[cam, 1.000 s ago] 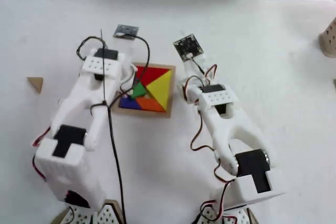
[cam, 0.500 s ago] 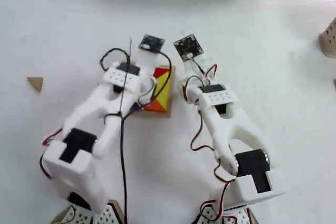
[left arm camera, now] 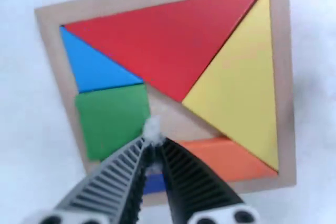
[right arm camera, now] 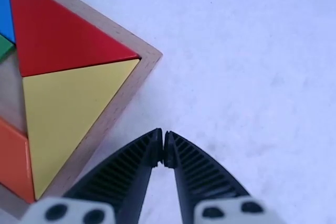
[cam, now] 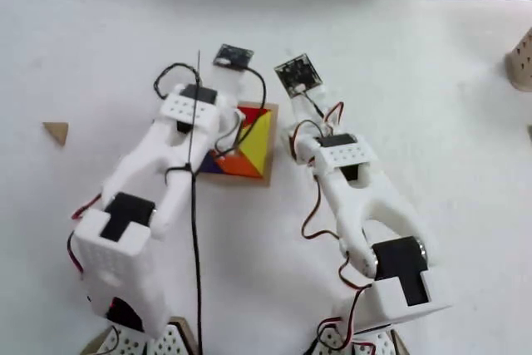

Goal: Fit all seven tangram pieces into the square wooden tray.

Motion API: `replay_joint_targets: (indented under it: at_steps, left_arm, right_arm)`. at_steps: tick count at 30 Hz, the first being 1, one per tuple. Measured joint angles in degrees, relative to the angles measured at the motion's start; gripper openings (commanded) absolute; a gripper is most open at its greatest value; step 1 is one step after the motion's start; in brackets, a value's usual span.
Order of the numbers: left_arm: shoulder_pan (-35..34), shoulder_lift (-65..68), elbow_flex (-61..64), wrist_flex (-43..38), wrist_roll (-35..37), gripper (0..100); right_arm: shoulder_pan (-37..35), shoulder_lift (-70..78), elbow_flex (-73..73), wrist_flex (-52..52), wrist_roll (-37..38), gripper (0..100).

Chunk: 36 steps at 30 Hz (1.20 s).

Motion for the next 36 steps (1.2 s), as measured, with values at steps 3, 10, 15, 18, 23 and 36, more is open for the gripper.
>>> replay_joint_targets:
  at_steps: [3,10,15,18,23,36]
  left_arm:
    - [-1.7,-3.6,0.4,1.9,0.0,2]
    - [-6.2,-11.5,8.4,-1.9,0.0,2]
    - [-7.5,-12.0,9.7,-2.8,0.0,2]
    - [-9.3,-12.0,9.7,-2.8,0.0,2]
    - [-9.9,-12.0,10.2,-3.0,0.0,2]
    - [-10.5,-1.0,2.5,-2.1,0.0,2]
  right_arm:
    - [0.0,0.0,0.0,0.0,0.0,1.7]
    - [0.0,0.0,0.0,0.0,0.0,1.7]
    - [-0.6,0.0,0.0,0.0,0.0,1.7]
    - [-0.9,0.0,0.0,0.0,0.0,1.7]
    - [-1.0,0.0,0.0,0.0,0.0,1.7]
    - [-1.0,0.0,0.0,0.0,0.0,1.7]
